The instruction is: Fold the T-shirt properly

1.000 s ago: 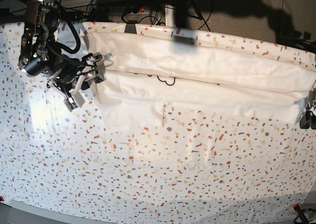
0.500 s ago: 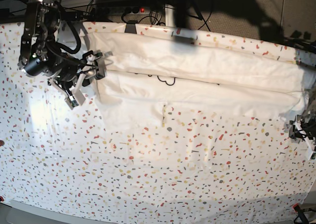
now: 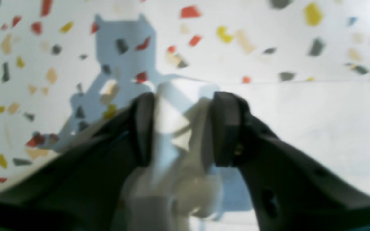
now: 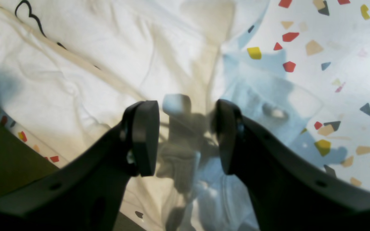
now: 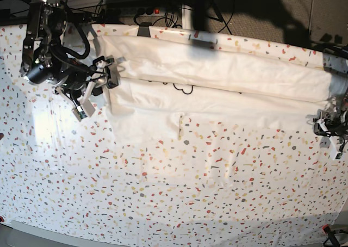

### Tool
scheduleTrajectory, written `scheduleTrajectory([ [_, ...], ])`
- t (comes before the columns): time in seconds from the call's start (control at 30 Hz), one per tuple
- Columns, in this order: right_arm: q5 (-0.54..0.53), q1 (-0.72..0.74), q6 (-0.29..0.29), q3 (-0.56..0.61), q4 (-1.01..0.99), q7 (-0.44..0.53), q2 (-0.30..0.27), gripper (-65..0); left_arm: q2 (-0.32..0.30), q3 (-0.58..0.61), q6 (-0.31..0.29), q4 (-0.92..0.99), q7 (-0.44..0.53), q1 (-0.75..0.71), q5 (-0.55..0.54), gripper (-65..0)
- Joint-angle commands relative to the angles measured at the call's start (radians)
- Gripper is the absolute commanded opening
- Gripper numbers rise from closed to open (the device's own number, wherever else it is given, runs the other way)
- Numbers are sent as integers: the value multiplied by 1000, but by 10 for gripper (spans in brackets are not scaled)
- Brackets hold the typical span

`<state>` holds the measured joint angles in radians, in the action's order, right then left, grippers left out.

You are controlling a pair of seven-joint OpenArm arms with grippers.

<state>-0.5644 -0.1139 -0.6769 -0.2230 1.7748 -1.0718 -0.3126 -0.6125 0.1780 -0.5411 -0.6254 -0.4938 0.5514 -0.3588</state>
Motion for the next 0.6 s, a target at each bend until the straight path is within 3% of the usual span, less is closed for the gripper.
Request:
scheduleTrajectory([
  [0.0,-19,13,3,-7,18,16,-11,-359,-23,-6,4,-10,20,31,-9,-425],
  [0.2,-19,14,3,-7,18,37,-11,-359,-23,-6,4,-10,19,31,-37,-650],
  [0.43,-14,14,6,-7,18,161,-11,-359,-23,-6,3,-10,7,31,-88,-650],
  [0.57,31,38,81,-7,18,225,-11,-359,-23,-6,3,-10,-8,31,-88,-650],
])
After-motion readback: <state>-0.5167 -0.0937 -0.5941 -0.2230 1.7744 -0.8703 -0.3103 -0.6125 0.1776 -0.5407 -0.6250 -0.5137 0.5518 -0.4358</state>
